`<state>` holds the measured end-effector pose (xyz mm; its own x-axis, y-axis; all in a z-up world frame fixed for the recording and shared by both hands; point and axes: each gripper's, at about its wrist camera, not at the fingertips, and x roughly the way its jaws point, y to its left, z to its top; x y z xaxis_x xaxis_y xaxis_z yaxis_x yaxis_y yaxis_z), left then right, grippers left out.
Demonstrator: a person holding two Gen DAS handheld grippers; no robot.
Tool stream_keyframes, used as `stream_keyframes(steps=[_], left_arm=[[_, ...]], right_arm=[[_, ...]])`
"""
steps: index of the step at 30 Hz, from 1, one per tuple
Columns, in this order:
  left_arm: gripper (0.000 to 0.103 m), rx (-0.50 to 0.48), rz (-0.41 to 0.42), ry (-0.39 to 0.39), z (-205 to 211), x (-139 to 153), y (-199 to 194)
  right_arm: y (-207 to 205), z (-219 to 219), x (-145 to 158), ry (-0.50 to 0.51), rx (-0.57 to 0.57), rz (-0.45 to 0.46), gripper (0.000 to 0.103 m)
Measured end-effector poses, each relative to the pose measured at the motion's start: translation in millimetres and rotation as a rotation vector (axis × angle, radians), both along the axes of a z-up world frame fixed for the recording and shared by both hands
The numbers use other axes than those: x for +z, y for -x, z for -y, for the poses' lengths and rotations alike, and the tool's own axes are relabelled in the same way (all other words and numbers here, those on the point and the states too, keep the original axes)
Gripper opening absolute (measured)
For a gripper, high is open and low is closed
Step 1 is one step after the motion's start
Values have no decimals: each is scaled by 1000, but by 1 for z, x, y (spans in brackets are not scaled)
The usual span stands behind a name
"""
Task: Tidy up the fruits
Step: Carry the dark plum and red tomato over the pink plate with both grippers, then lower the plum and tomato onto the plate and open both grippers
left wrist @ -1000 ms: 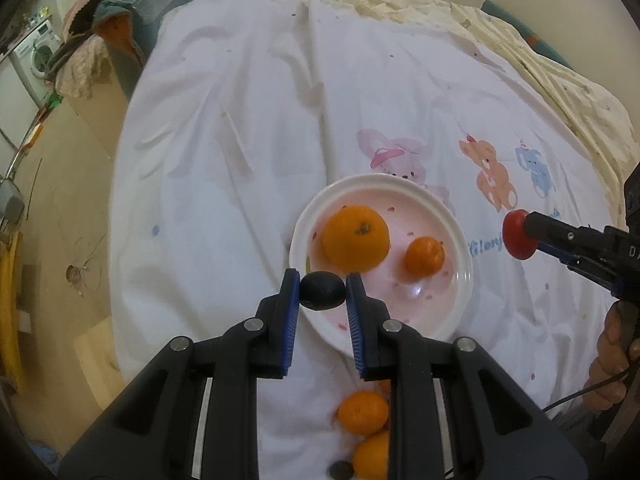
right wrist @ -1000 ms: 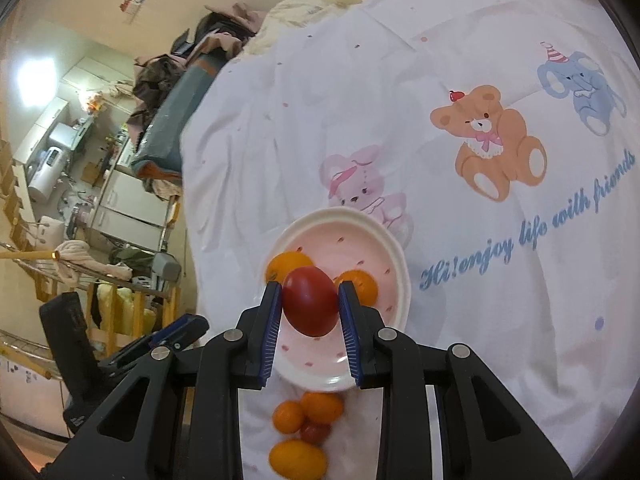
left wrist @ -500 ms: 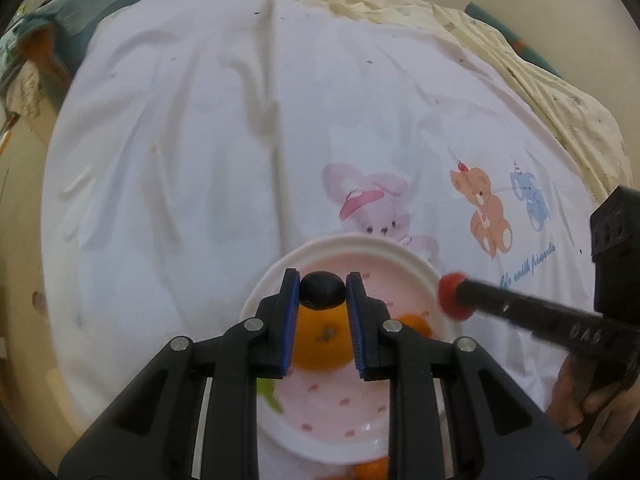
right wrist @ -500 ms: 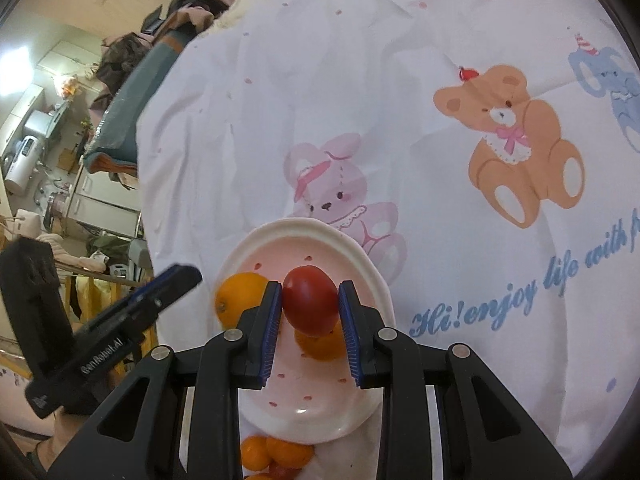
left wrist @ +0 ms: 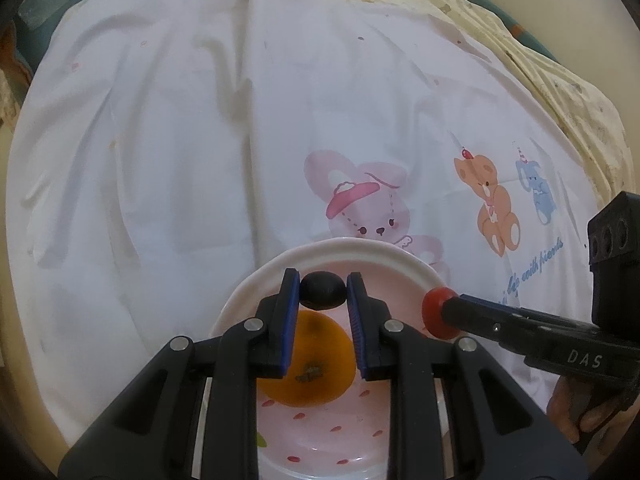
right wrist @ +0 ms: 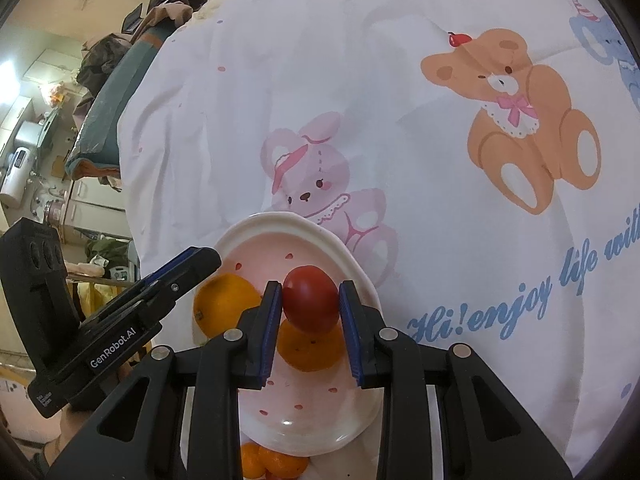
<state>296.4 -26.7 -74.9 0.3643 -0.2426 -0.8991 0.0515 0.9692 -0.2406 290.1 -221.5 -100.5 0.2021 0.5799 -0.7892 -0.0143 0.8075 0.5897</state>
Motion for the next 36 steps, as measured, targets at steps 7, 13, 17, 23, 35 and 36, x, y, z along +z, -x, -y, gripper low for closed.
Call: stream_keyframes(steps=[7, 13, 17, 23, 35, 36], left_arm=[[21, 9, -7, 5, -1, -1, 2], [33, 15, -44, 26, -3, -5, -1], [56, 30, -21, 40, -5, 1, 3], [58, 54, -28, 36, -9, 5, 6], [58, 95, 49, -56, -26, 51, 50], [58, 97, 54, -58, -28, 55, 56]], right_arm=[[1, -2, 1, -5, -1, 3, 33], [0, 4, 1, -13, -25, -7, 34], [0, 6, 6, -20, -28, 6, 46], [1, 10, 17, -8, -35, 39, 55], [25, 28, 45, -5, -65, 85, 55], [28, 27, 48, -4, -63, 91, 55]])
